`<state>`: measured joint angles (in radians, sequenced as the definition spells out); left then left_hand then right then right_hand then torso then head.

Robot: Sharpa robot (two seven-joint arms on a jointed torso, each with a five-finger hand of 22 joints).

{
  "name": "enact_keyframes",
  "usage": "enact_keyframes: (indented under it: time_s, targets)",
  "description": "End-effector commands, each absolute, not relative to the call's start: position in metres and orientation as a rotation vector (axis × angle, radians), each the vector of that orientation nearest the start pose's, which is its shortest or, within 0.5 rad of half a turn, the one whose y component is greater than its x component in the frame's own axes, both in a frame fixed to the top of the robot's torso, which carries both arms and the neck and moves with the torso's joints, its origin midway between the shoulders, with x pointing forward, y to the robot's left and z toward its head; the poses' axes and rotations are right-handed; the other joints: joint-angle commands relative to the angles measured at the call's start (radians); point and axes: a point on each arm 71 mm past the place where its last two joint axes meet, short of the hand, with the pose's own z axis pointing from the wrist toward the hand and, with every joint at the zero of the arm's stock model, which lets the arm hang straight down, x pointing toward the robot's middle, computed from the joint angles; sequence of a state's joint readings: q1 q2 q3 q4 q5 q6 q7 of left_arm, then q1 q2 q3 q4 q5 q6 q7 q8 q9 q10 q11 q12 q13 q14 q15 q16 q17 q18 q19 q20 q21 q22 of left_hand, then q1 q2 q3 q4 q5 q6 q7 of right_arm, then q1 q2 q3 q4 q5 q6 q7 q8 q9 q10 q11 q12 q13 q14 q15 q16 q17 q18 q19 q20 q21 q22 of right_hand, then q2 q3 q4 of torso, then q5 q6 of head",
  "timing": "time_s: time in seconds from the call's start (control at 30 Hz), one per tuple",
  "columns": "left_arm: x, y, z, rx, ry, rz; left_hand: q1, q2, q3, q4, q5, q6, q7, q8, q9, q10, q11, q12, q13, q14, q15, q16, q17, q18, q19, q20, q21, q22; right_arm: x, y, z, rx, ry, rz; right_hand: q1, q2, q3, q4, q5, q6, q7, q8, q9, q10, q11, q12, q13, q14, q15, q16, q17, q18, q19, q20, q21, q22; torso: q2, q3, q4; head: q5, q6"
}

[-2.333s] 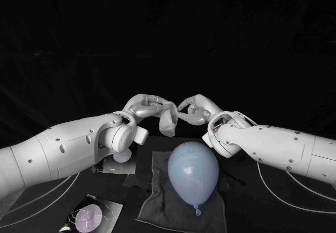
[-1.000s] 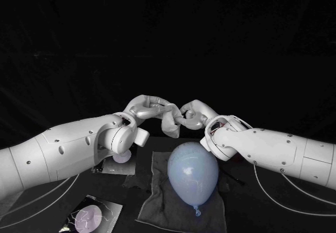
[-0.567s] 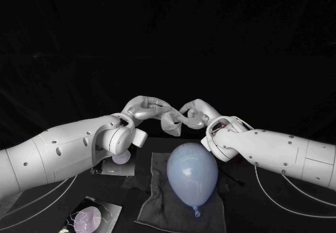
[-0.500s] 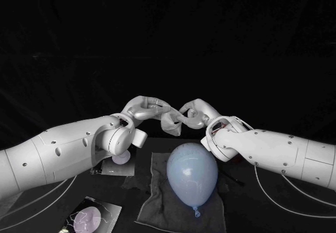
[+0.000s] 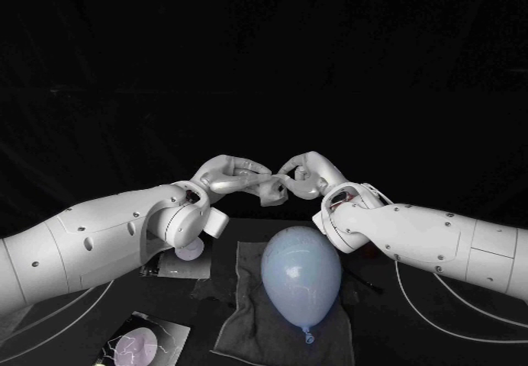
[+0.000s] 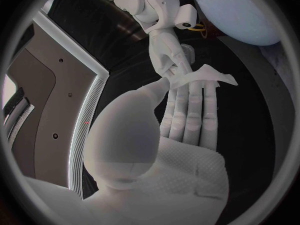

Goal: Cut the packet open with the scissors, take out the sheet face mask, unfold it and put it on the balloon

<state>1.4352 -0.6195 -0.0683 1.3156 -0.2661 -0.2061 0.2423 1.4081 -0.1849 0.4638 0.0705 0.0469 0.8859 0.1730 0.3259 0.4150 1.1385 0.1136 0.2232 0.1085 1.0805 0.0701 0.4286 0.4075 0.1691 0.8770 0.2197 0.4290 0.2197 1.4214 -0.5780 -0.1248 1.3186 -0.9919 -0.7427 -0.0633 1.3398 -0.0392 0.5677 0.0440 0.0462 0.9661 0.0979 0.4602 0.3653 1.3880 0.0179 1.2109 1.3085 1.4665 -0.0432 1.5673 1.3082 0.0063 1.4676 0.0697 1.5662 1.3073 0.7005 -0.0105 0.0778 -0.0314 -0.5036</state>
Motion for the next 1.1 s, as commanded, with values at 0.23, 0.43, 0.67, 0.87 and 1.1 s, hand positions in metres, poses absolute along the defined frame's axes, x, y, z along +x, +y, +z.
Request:
enact_keyframes:
  time_s: [0.23,0.43,0.67,0.87,1.1]
  targets:
    - [0.544,0.129,-0.088,-0.495,1.666,-1.532,0.002,-0.033,0.000,0.022,0.003,-0.047,-0.011,-0.054,-0.035,-0.088,0.036,-0.049,-0.029,-0.083,0.033,-0.017,0.003,0.011,-0.034,0.035,-0.071,-0.048,0.553,-0.149,-0.082,0.327,1.116,0.831,0.007,0.001,0.005,0.001,0.003,0.004,-0.006,0.005,0.026,0.012,-0.004,0.001,0.040,0.104,-0.005,0.003,0.263,-0.006,0.103,-0.008,0.005,0.263,0.001,0.0000,-0.0008,-0.009,0.010]
    - [0.540,0.122,-0.093,-0.459,1.716,-1.563,0.026,-0.022,0.015,0.018,0.003,-0.050,-0.032,-0.069,-0.049,-0.108,0.048,-0.062,-0.038,-0.109,0.043,-0.025,0.001,0.012,-0.050,0.050,-0.105,-0.072,0.557,-0.152,-0.081,0.344,1.081,0.836,0.007,0.001,0.006,0.000,0.003,0.003,-0.006,0.005,0.026,0.012,-0.004,-0.001,0.039,0.104,-0.006,0.003,0.263,-0.006,0.103,-0.009,0.005,0.263,0.000,0.0002,-0.0009,-0.013,0.017]
    - [0.543,0.128,-0.096,-0.508,1.688,-1.538,0.044,0.012,0.050,0.021,0.002,0.006,0.010,-0.057,-0.053,-0.066,0.027,-0.050,-0.037,-0.095,0.029,-0.013,0.005,0.017,-0.025,0.046,-0.112,-0.082,0.560,-0.156,-0.079,0.375,1.038,0.910,0.000,-0.002,0.006,0.004,0.002,0.001,-0.005,0.008,0.028,0.013,-0.003,-0.002,0.039,0.104,-0.005,0.003,0.263,-0.006,0.103,-0.009,0.005,0.263,0.000,0.0011,-0.0026,-0.018,0.026]
    - [0.548,0.146,-0.098,-0.659,1.597,-1.521,0.032,0.056,0.061,0.047,0.003,0.061,0.006,-0.036,-0.052,0.006,0.007,-0.028,-0.034,-0.030,0.006,0.025,0.020,0.017,0.047,0.013,-0.077,-0.072,0.558,-0.161,-0.078,0.395,1.014,1.007,-0.006,-0.003,0.005,0.008,0.002,-0.002,-0.005,0.010,0.029,0.010,-0.003,-0.007,0.035,0.104,-0.005,0.003,0.263,-0.006,0.103,-0.009,0.005,0.263,0.001,0.0003,-0.0011,-0.020,0.033]
    - [0.547,0.166,-0.099,-0.716,1.537,-1.508,0.037,0.053,0.046,0.042,0.003,0.094,-0.012,-0.019,-0.048,0.062,-0.015,-0.004,-0.024,0.011,-0.014,0.054,0.035,0.016,0.087,-0.008,-0.054,-0.064,0.553,-0.164,-0.077,0.399,1.007,1.068,-0.007,-0.003,0.004,0.008,0.002,-0.003,-0.006,0.010,0.030,0.010,-0.003,-0.007,0.035,0.104,-0.005,0.003,0.263,-0.006,0.103,-0.009,0.005,0.263,0.001,0.0005,0.0008,-0.021,0.037]
